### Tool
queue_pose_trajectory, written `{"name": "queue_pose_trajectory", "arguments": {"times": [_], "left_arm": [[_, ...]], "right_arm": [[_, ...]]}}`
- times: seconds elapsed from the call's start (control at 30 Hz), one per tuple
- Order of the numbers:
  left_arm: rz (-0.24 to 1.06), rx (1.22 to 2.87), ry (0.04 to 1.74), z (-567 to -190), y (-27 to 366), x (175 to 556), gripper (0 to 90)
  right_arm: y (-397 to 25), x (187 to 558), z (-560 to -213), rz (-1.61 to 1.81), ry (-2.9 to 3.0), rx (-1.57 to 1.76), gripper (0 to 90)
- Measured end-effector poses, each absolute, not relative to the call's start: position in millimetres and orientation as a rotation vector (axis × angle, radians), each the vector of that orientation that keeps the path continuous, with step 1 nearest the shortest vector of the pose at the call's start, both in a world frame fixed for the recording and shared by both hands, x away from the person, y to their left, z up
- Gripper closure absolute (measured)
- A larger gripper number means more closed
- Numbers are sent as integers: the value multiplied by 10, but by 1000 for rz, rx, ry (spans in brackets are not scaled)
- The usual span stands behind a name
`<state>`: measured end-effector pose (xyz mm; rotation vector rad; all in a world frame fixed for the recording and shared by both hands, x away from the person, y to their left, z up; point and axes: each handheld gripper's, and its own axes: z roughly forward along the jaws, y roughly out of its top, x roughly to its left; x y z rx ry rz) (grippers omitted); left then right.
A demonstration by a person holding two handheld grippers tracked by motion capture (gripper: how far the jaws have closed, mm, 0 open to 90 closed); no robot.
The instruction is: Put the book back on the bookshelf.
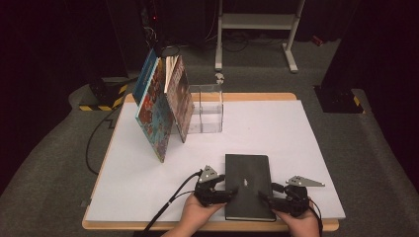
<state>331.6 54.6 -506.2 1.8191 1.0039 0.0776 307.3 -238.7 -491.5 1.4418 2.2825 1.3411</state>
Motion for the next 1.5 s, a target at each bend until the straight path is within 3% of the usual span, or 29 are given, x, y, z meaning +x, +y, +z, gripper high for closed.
{"name": "queue_pose_trajectory", "arguments": {"times": [0.07, 0.13, 0.3, 0.8, 1.2, 1.5], "left_arm": [[69, 1817, 992, -5067, 547, 3319, 261], [61, 1824, 975, -5050, 522, 3310, 331], [74, 1840, 981, -5027, 552, 3328, 328], [132, 1802, 1082, -5002, 1155, 3735, 351], [188, 1777, 1075, -4852, 1134, 3701, 355], [172, 1754, 1019, -4666, 1141, 3795, 425]], "right_arm": [[-2382, 3069, -4927, 1349, 2265, 1453, 260], [-2379, 3076, -4935, 1358, 2257, 1471, 255], [-2337, 3103, -4907, 1320, 2270, 1488, 256], [-1653, 3617, -4873, 1290, 2341, 1377, 259], [-1883, 3485, -4898, 1388, 2284, 1380, 293], [-1903, 3456, -4865, 1424, 2267, 1350, 299]]}}
